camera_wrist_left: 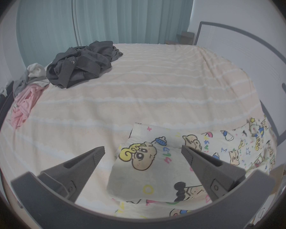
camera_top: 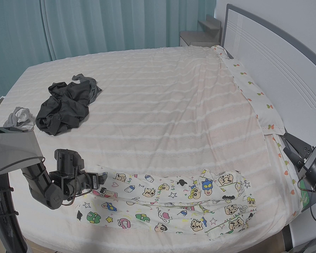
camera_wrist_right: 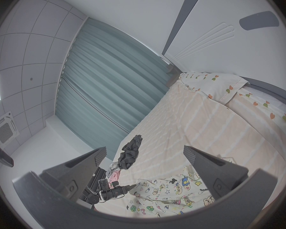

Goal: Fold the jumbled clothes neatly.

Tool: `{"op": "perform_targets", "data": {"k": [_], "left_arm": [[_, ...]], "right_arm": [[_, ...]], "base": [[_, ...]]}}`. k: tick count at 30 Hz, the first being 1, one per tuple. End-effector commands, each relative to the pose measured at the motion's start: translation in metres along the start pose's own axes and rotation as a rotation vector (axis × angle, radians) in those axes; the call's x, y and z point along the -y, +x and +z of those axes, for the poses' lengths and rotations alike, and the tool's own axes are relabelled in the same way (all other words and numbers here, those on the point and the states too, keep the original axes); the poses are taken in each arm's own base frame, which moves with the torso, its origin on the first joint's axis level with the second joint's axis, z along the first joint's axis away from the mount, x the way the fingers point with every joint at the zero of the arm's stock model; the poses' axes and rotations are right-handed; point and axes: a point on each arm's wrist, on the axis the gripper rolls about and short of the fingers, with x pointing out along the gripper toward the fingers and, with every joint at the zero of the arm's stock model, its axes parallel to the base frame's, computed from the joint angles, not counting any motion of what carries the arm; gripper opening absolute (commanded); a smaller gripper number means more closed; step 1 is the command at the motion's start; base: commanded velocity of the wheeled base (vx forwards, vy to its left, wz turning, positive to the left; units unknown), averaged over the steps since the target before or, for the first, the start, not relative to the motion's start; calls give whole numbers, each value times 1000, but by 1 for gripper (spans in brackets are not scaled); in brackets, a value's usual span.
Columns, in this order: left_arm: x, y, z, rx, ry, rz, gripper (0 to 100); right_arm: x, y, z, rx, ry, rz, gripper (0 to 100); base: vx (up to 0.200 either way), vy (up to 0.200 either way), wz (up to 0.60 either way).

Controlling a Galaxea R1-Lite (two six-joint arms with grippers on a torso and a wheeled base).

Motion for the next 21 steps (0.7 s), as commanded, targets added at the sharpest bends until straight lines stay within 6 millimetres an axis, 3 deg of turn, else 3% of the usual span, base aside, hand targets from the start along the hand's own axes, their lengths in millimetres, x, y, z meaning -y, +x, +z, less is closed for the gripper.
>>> {"op": "perform_targets", "data": {"k": [1,4,11,21], "left_arm": [[-3,3,4,-23,-5,14,100],[-10,9,8,-35,-29,27,100],[-19,32,17,-98,-304,-69,100],[-23,54,11,-126,-332,-105,100]], "right_arm": [[1,-4,-3,-7,2,-4,100],[0,-4,-3,-8,2,-3,100],[-1,-4,-3,-6,1,4,100],[-2,-5,-2,-4,-1,8,100]], "base": [[0,0,0],[0,0,0],[0,0,0],[0,0,0]]}}
